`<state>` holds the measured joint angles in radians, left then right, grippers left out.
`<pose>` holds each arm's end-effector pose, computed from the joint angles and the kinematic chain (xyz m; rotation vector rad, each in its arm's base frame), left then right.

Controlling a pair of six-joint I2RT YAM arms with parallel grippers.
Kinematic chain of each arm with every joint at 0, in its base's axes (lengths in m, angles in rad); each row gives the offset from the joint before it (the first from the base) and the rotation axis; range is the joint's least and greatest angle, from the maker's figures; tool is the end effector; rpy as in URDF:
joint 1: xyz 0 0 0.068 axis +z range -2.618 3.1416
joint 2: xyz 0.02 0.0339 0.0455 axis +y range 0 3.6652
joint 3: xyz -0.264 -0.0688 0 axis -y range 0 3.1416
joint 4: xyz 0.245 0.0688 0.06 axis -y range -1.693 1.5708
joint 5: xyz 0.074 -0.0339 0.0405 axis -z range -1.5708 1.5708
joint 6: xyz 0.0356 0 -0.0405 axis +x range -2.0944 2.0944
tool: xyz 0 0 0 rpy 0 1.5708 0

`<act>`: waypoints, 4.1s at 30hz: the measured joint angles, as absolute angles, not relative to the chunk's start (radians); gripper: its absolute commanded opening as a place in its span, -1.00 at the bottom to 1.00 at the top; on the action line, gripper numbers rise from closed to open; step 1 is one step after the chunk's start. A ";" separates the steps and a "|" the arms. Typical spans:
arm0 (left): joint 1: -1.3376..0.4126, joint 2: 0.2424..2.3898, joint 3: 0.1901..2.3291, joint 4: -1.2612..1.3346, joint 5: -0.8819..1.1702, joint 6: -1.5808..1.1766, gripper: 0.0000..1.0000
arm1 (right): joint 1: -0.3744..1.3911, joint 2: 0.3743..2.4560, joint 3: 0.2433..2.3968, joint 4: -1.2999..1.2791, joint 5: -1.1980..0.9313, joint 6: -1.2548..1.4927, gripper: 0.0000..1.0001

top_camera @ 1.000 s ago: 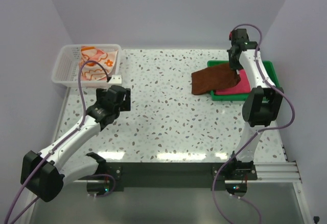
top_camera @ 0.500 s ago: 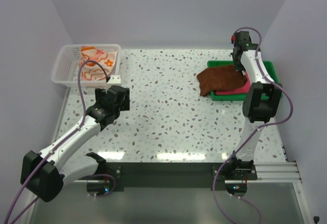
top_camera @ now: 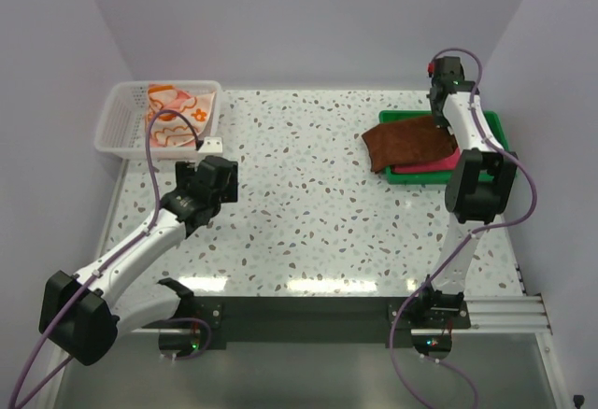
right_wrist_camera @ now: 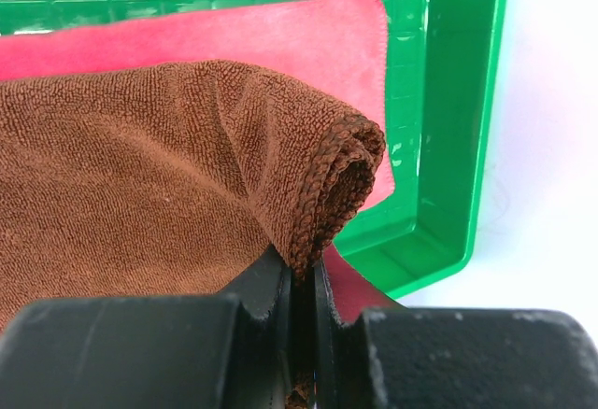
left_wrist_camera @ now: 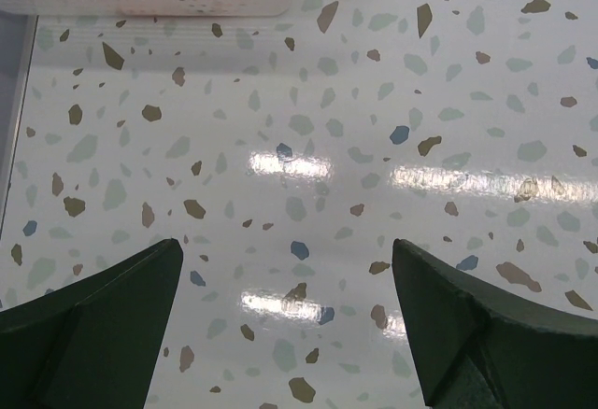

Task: Fold and stack the towels
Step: Neatly place the folded towel into the bin, then grab crumpled towel

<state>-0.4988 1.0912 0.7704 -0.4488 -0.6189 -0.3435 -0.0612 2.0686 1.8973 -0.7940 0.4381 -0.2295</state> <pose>0.2062 -0.0888 0.2557 -0.1243 2.1813 0.2569 0.4564 -0.0431 0.2755 -0.0373 2.5323 -0.6708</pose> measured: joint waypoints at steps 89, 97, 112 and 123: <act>-0.157 1.528 1.308 -0.496 -0.498 -0.402 1.00 | 0.389 1.625 1.458 -0.656 0.290 0.168 0.97; 0.072 1.831 1.590 -0.480 -0.399 -0.509 0.76 | 0.484 1.589 1.227 -0.583 0.033 0.204 0.97; 0.129 2.123 1.758 -0.486 -0.339 -0.612 -0.02 | 0.486 1.569 1.133 -0.483 -0.109 0.210 0.97; 0.132 2.060 1.759 -0.476 -0.352 -0.575 -0.95 | 0.486 1.538 1.114 -0.471 -0.125 0.216 0.97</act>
